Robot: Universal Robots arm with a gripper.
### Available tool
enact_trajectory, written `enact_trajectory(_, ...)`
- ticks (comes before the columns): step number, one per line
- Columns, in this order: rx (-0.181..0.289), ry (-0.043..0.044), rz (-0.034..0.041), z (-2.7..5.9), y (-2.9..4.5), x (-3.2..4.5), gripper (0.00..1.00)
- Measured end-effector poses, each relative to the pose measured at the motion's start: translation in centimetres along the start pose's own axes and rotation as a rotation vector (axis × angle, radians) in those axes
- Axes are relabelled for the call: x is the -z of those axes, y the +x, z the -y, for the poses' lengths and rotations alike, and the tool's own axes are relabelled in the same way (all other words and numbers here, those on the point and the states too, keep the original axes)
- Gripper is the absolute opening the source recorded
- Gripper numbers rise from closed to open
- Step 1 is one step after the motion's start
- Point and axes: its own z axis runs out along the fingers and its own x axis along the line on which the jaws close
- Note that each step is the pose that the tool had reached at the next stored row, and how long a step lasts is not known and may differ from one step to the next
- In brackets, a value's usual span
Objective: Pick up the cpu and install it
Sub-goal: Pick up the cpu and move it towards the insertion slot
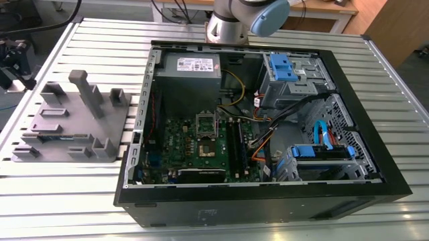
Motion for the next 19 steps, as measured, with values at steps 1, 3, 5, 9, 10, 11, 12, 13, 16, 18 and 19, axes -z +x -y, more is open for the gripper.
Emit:
enact_trajectory(1, 0.0, 0.0001, -0.0002, -0.01, 0.0, 0.28, 0.47)
enact_trajectory(3, 0.0, -0.0001, 0.0, -0.02, -0.02, 0.94, 0.47)
enact_trajectory(5, 0.0, -0.0002, 0.0, -0.04, -0.03, 1.66, 0.47)
enact_trajectory(9, 0.0, -0.0008, 0.0, -0.06, -0.06, 2.91, 0.47)
enact_trajectory(10, 0.0, -0.0008, 0.0001, -0.06, -0.06, 3.0, 0.47)
enact_trajectory(11, 0.0, -0.001, 0.0003, -0.06, -0.06, 3.0, 0.47)
enact_trajectory(12, 0.0, -0.001, 0.0003, -0.06, -0.06, 3.0, 0.47)
enact_trajectory(13, 0.0, -0.001, 0.0003, -0.06, -0.06, 3.0, 0.47)
enact_trajectory(16, 0.0, -0.0008, 0.0, -0.07, -0.07, 3.31, 0.47)
enact_trajectory(18, 0.0, -0.0009, 0.0, -0.07, -0.08, 3.31, 0.47)
enact_trajectory(19, 0.0, -0.0008, -0.0001, -0.07, -0.08, 3.34, 0.47)
